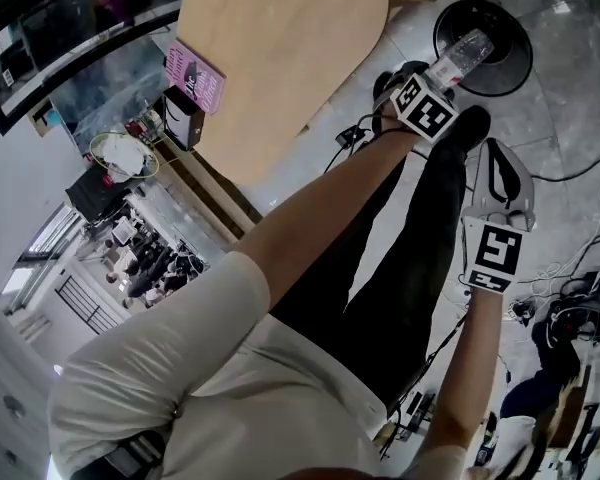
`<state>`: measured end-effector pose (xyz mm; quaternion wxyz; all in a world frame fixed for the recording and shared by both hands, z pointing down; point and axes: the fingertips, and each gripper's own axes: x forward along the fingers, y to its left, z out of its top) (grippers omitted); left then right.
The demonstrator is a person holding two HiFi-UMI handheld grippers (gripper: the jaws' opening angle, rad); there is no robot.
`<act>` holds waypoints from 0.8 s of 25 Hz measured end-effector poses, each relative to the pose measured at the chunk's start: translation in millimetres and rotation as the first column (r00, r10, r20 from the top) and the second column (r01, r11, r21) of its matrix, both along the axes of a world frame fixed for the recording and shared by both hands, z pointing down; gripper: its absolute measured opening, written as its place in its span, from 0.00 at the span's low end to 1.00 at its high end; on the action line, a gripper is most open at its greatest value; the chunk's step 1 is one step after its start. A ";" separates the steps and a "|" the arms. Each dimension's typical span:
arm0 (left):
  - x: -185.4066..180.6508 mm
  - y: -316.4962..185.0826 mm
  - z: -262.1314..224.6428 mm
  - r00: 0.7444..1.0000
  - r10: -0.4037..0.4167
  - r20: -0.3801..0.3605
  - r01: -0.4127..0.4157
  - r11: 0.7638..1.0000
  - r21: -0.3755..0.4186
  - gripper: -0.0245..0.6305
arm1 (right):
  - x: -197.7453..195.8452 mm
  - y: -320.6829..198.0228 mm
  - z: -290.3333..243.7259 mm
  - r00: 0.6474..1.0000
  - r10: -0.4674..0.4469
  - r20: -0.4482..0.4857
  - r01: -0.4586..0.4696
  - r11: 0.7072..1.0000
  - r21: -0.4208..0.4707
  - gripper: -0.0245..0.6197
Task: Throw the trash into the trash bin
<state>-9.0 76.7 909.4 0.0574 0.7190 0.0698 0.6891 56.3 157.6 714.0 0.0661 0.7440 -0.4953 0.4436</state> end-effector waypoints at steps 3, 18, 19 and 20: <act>5.3 4.4 15.5 1.000 0.015 0.020 -0.015 1.000 0.000 0.47 | 12.0 6.9 12.0 1.000 0.017 0.006 -0.016 1.000 -0.004 0.05; 33.1 5.1 -7.5 0.999 -0.030 -0.033 0.029 0.998 -0.048 0.57 | 29.6 10.5 7.7 1.000 -0.005 0.005 0.005 1.000 -0.004 0.05; 33.5 3.5 -13.9 0.999 -0.036 -0.041 0.034 0.998 -0.049 0.57 | 28.4 8.2 2.9 1.000 -0.012 0.003 0.012 1.000 -0.002 0.05; 33.6 1.8 -20.3 0.998 -0.043 -0.048 0.040 0.998 -0.050 0.57 | 27.4 6.1 -2.3 1.000 -0.019 0.002 0.019 1.000 -0.001 0.05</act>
